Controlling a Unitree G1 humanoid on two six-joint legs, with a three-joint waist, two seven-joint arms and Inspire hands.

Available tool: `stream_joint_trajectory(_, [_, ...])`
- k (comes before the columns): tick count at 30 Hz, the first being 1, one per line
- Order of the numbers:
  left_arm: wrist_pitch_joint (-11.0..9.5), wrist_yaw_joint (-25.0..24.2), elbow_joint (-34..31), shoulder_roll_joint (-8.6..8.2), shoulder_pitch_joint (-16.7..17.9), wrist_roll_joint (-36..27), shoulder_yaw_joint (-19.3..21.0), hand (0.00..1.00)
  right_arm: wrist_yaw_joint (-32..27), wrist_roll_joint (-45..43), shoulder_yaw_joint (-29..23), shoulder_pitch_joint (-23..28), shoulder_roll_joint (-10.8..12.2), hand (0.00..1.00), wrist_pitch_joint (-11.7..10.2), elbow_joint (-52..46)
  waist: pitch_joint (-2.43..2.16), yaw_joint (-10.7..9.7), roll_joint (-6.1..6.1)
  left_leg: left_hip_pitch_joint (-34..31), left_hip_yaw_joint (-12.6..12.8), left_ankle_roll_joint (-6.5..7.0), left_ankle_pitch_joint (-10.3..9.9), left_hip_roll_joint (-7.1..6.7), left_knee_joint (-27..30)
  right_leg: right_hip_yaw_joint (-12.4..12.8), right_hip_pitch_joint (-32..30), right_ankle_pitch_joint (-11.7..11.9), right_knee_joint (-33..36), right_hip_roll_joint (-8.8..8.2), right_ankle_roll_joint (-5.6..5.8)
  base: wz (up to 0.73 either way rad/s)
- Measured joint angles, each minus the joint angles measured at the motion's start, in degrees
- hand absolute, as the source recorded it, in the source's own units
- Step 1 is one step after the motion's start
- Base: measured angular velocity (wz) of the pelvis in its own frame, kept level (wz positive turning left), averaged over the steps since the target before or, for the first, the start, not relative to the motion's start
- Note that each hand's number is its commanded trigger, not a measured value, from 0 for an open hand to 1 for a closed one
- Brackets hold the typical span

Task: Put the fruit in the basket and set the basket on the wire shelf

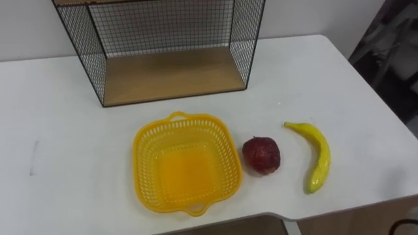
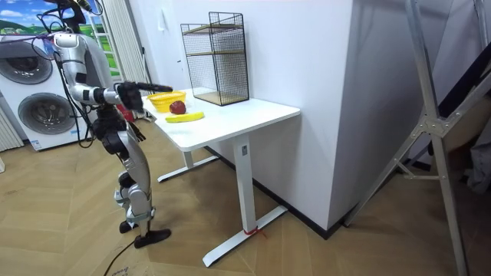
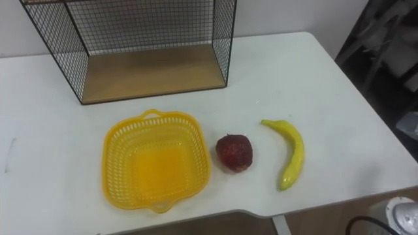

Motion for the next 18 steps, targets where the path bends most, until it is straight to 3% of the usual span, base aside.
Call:
stream_joint_trajectory(4, [-0.7,-0.1,0.5,0.12,-0.7,0.0,-1.5,0.00,3.1,-3.1,5.0,0.0,-0.5,0.00,-0.9,-1.9,0.00,1.1,0.02,0.1,0.5,0.00,0.0,0.10,0.0,0.8,-0.1,0.1,0.2,0.18,-0.09,-0.08])
stream_joint_trajectory(15, [-1.0,-2.4,1.3,0.46,-1.0,0.2,-3.2,0.00,23.3,-4.8,16.0,-0.5,-0.8,0.00,-0.3,-4.4,-0.01,3.6,-0.36,0.2,0.4,-0.04,0.0,0.41,-0.1,0.5,0.6,0.6,-0.9,0.41,-0.19,0.01])
stream_joint_trajectory(18, [-1.0,-3.0,1.3,0.72,-0.9,0.2,-3.3,0.00,28.1,-4.9,18.6,-0.5,-0.8,0.00,-0.2,-4.0,0.36,3.9,-1.04,0.2,0.0,-0.05,0.0,0.45,0.0,0.2,0.9,0.6,-1.2,0.39,-0.22,0.05])
